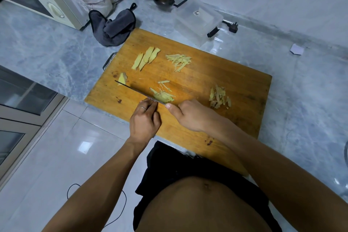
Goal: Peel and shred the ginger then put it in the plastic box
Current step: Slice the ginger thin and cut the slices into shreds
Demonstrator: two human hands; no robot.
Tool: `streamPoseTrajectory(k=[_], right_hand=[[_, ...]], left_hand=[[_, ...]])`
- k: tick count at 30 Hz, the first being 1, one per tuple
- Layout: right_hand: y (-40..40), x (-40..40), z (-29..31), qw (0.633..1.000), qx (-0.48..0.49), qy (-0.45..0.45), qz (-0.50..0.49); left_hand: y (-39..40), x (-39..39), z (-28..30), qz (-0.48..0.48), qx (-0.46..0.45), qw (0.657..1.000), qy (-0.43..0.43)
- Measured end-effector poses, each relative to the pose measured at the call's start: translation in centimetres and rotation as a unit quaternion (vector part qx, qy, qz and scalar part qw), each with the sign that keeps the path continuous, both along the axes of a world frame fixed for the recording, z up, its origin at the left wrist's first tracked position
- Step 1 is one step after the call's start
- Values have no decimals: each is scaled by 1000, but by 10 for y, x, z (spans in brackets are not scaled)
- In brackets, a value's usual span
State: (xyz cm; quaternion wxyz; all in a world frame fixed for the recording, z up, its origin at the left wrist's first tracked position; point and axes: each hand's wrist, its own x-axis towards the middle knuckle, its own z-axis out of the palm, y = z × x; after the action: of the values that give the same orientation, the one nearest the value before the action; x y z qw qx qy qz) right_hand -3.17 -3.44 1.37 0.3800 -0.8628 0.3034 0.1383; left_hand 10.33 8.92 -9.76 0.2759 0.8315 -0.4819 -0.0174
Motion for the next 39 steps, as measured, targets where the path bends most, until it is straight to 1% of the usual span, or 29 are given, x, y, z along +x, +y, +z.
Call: streamPoseTrajectory(k=[4, 11, 23, 28, 34, 36, 37, 39], right_hand=[[3, -1, -4, 1000, 15, 0, -12], [2, -4, -11, 1000, 2, -14, -28], [0, -4, -4, 1000, 22, -16, -9], [3, -1, -9, 999, 26, -16, -19], [13, -3, -10, 999, 30, -20, -29], [10, -4, -10, 999, 26, -24, -35], [7, -4, -10, 999, 27, -25, -39], [1, -6, -11, 998, 40, -33, -48]], left_hand=[[0, -2, 1, 0, 2, 1000, -2], [0, -4, 2, -1, 16, 1000, -1], [0, -6, 2, 19, -4, 1000, 6], [0, -7, 1, 22, -9, 1000, 5], [4, -5, 4, 8, 10, 1000, 5], [4, -4, 5, 8, 11, 1000, 22], [3, -4, 7, 17, 9, 999, 45], [2, -3, 12, 45, -4, 992, 116]])
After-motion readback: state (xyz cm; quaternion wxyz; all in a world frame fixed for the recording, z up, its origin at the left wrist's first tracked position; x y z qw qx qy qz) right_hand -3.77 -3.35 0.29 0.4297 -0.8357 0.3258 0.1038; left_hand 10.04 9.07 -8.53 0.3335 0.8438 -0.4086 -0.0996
